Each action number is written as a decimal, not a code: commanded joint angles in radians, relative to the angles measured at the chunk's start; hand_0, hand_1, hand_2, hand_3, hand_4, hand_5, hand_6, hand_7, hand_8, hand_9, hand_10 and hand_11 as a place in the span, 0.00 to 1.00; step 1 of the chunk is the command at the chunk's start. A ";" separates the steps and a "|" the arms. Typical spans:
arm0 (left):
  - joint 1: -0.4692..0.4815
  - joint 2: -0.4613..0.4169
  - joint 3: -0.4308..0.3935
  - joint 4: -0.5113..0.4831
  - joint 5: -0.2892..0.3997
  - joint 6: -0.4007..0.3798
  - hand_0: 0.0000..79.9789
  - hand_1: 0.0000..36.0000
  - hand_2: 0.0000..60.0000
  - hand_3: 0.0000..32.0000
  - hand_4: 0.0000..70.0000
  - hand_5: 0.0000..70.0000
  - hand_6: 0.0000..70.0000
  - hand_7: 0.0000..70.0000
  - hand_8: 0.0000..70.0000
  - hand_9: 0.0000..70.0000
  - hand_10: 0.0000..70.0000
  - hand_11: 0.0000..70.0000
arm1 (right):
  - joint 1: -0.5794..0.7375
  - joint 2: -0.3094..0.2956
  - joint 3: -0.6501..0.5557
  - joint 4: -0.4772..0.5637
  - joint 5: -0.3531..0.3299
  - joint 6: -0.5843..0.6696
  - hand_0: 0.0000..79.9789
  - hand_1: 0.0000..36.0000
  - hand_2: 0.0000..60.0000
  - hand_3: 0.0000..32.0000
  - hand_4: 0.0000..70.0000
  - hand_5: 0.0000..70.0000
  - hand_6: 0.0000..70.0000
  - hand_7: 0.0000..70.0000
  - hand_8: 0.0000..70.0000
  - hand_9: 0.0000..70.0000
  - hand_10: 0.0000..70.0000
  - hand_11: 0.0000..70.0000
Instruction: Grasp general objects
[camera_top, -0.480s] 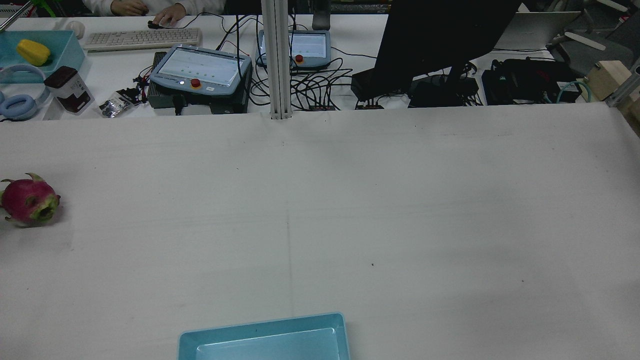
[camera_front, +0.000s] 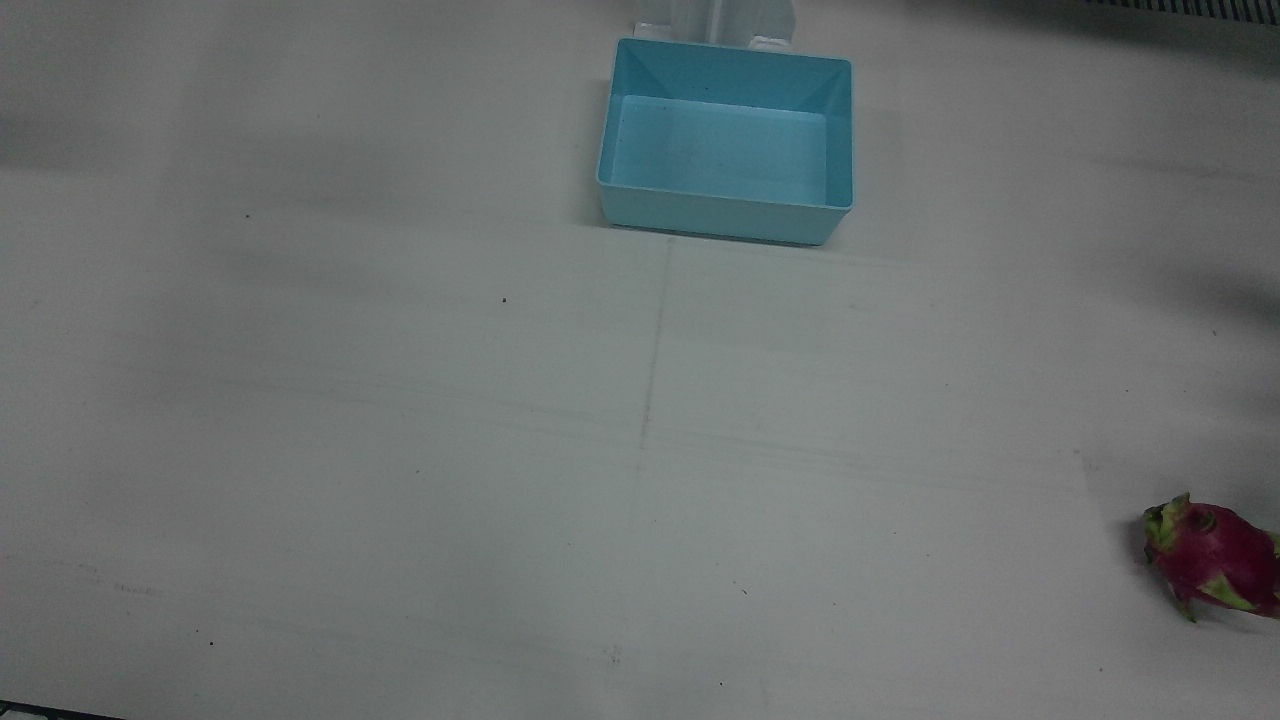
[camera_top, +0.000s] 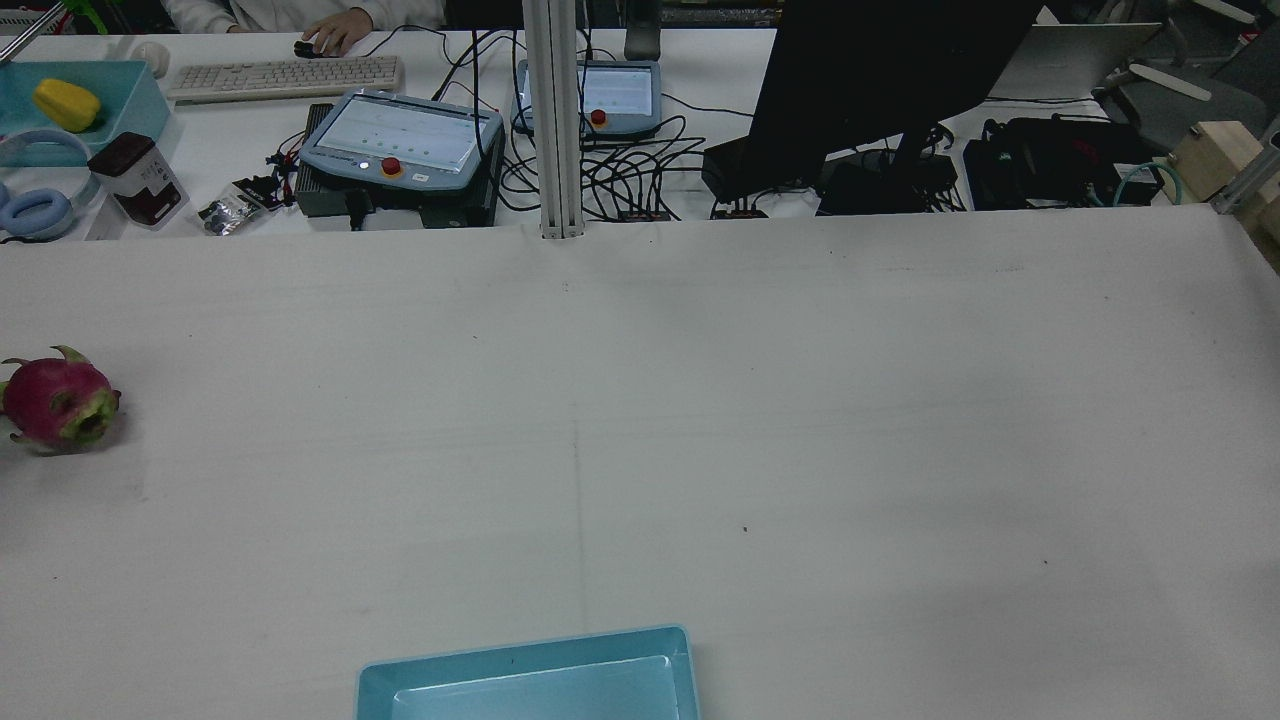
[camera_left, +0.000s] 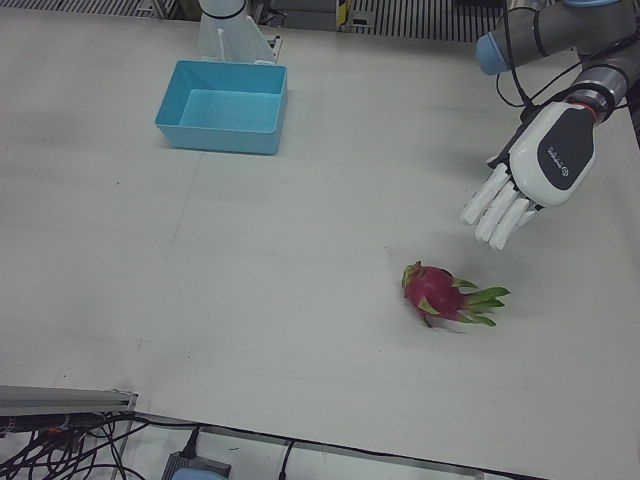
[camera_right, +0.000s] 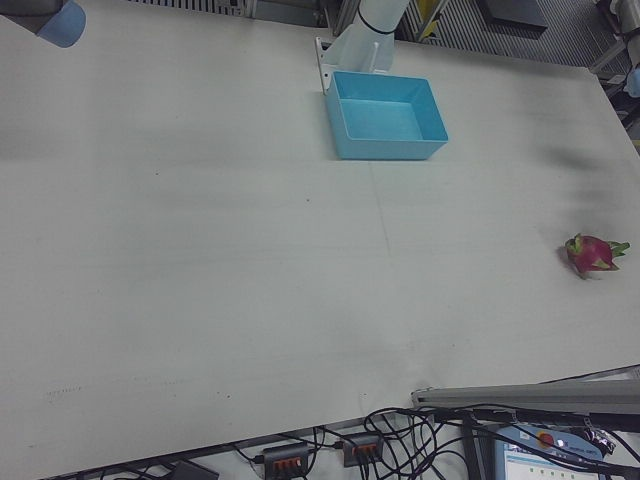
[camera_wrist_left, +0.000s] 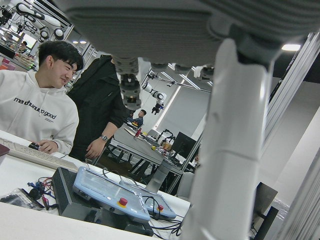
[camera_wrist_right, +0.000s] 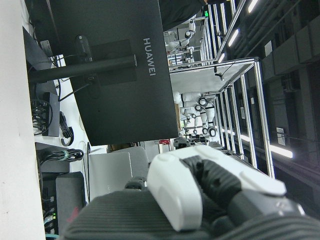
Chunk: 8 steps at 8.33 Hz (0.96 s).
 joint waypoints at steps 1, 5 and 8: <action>0.002 -0.002 -0.006 -0.021 0.006 -0.051 0.93 0.65 0.00 0.00 0.00 0.00 0.00 0.00 0.00 0.00 0.00 0.00 | 0.000 0.000 0.000 0.000 0.000 0.000 0.00 0.00 0.00 0.00 0.00 0.00 0.00 0.00 0.00 0.00 0.00 0.00; 0.126 -0.005 -0.003 0.117 0.000 0.163 1.00 0.78 0.00 0.00 0.00 0.00 0.00 0.00 0.00 0.00 0.00 0.00 | 0.000 0.000 0.000 0.000 0.000 0.000 0.00 0.00 0.00 0.00 0.00 0.00 0.00 0.00 0.00 0.00 0.00 0.00; 0.159 -0.005 0.000 0.150 -0.172 0.401 1.00 0.87 0.00 0.00 0.00 0.00 0.00 0.00 0.00 0.00 0.00 0.00 | 0.000 -0.001 0.000 0.000 0.000 0.000 0.00 0.00 0.00 0.00 0.00 0.00 0.00 0.00 0.00 0.00 0.00 0.00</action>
